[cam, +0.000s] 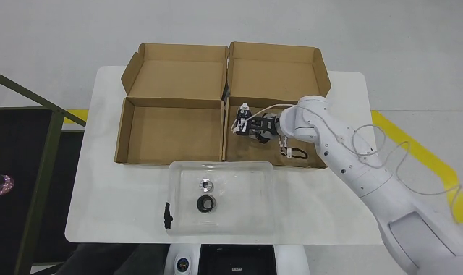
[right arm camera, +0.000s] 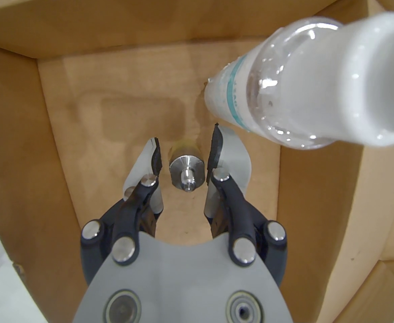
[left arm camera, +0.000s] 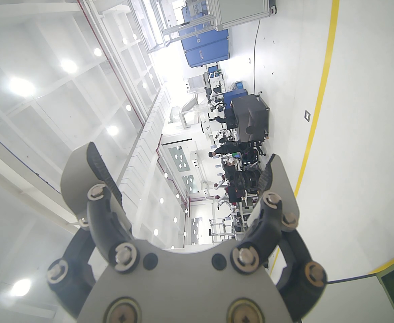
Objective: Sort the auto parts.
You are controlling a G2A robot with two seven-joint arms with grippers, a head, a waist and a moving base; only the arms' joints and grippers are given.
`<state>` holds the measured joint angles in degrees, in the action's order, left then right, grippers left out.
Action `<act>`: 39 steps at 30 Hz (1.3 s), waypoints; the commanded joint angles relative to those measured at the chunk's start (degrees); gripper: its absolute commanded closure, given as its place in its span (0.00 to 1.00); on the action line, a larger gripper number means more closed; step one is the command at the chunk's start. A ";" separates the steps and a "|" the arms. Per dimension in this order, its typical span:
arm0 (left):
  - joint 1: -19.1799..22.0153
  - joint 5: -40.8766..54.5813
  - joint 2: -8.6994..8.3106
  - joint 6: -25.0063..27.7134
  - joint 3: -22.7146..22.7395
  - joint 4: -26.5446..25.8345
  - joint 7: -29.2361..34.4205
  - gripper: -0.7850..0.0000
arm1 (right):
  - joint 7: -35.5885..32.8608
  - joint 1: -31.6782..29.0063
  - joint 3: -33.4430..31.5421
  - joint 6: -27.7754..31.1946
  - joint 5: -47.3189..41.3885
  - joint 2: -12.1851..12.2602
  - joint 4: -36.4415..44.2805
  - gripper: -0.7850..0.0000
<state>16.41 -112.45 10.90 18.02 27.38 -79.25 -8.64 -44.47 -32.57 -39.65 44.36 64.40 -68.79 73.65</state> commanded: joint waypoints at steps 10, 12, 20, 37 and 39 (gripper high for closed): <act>0.00 0.00 0.00 0.00 0.00 0.00 0.00 0.00 | -3.17 -4.50 -6.81 1.02 -0.63 2.81 9.71 0.60; 0.00 0.00 0.00 0.00 0.00 0.00 0.00 0.00 | -3.73 -5.65 -8.40 1.20 -0.73 3.43 11.88 0.60; 0.00 0.00 0.00 0.00 0.00 0.00 0.00 0.00 | -3.86 -11.78 -14.08 2.32 -2.21 5.63 23.48 0.60; 0.00 0.00 0.00 0.00 0.00 0.00 0.00 0.00 | 4.45 -20.74 -12.20 3.28 -2.19 6.50 37.67 0.62; 0.00 0.00 0.00 0.00 0.00 0.00 0.00 0.00 | 4.76 -21.14 -11.19 3.11 -1.45 6.41 38.48 0.62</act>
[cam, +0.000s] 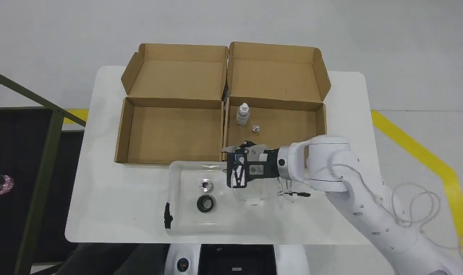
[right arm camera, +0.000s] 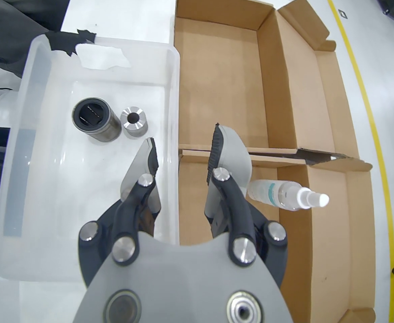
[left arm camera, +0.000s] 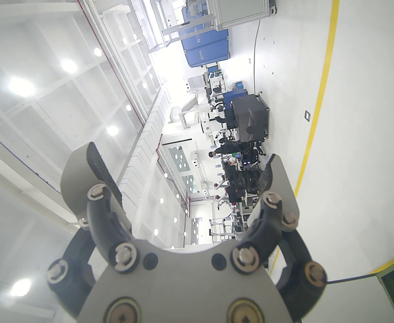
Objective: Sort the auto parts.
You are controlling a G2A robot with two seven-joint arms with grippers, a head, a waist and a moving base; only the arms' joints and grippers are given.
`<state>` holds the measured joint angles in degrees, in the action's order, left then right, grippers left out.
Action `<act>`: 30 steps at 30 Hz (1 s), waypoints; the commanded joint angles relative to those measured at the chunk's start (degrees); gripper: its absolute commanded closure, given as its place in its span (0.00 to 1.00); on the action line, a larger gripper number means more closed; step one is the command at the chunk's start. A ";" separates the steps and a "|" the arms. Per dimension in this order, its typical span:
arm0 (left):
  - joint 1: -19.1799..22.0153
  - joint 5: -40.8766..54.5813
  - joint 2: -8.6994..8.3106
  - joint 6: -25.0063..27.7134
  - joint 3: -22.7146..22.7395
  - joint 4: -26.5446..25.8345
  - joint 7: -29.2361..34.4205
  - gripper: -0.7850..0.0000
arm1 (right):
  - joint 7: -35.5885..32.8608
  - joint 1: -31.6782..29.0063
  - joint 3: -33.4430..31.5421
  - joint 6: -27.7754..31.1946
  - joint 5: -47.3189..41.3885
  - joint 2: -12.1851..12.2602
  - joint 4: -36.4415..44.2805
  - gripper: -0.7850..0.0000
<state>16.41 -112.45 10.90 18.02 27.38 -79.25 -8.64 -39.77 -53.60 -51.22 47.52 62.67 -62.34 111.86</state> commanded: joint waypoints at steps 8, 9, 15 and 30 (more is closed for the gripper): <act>0.00 0.00 0.00 0.00 0.00 0.00 0.00 0.00 | 1.01 0.20 5.79 -1.00 2.81 -1.01 -0.44 0.61; 0.00 0.00 0.00 0.00 0.00 0.00 0.00 0.00 | 1.12 0.44 6.55 -1.07 3.06 -1.20 -0.92 0.61; 0.00 0.00 0.00 0.00 0.00 0.00 0.00 0.00 | 1.09 1.95 10.44 -2.33 4.28 -2.35 -4.02 0.60; 0.00 0.00 0.00 0.00 0.00 0.00 0.00 0.00 | -1.35 3.16 14.45 -5.58 6.17 -4.00 -8.03 0.60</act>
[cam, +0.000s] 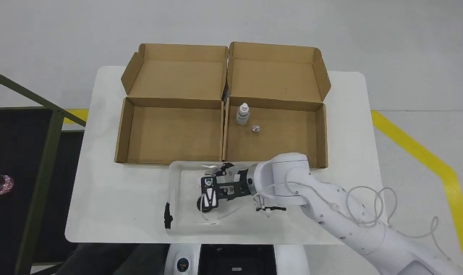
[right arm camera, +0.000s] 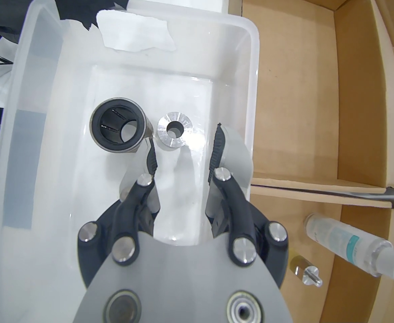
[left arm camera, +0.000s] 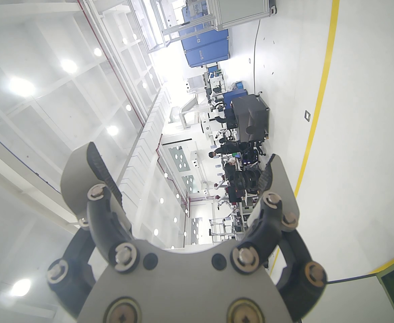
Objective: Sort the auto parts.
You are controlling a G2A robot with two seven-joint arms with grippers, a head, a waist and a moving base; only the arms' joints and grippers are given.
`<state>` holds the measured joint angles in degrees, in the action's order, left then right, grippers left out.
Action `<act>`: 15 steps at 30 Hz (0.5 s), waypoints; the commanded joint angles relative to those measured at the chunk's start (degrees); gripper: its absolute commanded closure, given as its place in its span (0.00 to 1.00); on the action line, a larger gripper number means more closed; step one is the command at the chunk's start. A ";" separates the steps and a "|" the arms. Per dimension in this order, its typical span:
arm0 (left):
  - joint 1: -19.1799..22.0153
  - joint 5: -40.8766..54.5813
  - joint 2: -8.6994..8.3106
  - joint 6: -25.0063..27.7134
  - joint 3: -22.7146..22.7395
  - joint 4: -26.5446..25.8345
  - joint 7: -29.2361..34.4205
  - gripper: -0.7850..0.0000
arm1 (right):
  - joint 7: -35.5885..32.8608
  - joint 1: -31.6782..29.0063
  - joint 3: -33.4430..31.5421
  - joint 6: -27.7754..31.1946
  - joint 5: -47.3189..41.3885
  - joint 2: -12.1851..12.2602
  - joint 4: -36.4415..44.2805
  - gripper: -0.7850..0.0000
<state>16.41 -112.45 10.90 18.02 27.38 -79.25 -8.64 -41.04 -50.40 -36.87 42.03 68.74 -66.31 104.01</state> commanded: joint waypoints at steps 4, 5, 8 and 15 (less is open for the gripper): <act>0.00 0.00 0.00 0.00 0.00 0.00 0.00 0.00 | -0.87 0.09 0.67 -0.80 0.96 -0.34 -1.30 0.60; 0.00 0.00 0.00 0.00 0.00 0.00 0.00 0.00 | -1.10 0.17 0.85 -1.04 1.20 -0.44 -1.64 0.60; 0.00 0.00 0.00 0.00 0.00 0.00 0.00 0.00 | -1.12 0.58 1.36 -1.22 1.45 -0.79 -2.83 0.60; 0.00 0.00 0.00 0.00 0.00 0.00 0.00 0.00 | -0.77 1.52 2.88 -1.62 1.61 -1.78 -4.89 0.60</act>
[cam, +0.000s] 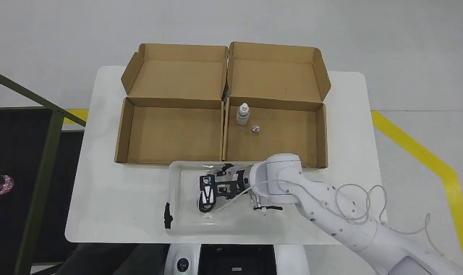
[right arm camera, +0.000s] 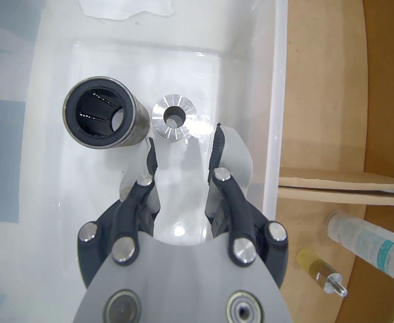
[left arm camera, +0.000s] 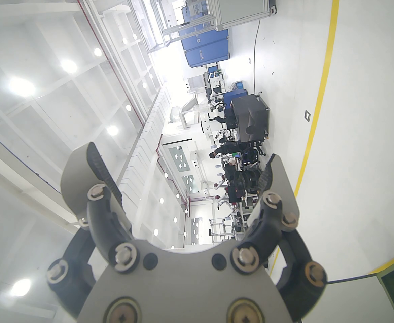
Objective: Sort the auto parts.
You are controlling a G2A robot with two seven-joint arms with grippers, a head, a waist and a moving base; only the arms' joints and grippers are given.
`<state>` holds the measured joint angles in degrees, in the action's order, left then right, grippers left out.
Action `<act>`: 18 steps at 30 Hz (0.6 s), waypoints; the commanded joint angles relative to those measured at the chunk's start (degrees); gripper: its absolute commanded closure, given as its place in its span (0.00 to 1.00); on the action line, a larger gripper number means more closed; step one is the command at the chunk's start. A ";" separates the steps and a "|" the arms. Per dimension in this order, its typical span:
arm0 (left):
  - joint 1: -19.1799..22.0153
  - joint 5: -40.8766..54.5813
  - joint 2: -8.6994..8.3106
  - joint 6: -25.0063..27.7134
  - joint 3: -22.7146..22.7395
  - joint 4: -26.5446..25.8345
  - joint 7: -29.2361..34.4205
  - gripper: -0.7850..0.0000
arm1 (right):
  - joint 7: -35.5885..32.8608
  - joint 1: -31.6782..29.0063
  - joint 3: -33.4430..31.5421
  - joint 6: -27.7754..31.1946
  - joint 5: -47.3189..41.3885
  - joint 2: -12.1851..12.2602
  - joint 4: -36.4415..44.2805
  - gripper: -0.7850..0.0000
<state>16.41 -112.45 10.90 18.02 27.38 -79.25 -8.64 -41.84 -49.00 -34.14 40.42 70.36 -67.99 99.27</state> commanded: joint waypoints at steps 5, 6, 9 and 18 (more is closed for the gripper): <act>0.00 0.00 0.00 0.00 0.00 0.00 0.00 0.00 | 0.23 1.10 1.53 0.14 -0.15 -0.99 -1.85 0.60; 0.00 0.00 0.00 0.00 0.00 0.00 0.00 0.00 | 0.32 1.32 1.83 0.15 -0.19 -1.20 -2.33 0.60; 0.00 0.00 0.00 0.00 0.00 0.00 0.00 0.00 | 0.60 2.04 2.65 0.21 -0.45 -1.83 -3.58 0.59; 0.00 0.00 0.00 0.00 0.00 0.00 0.00 0.00 | 1.05 4.15 5.08 0.45 -0.88 -3.79 -7.00 0.58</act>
<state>16.41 -112.45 10.90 18.02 27.38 -79.25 -8.64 -40.85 -45.02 -29.24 40.92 69.50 -71.62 92.52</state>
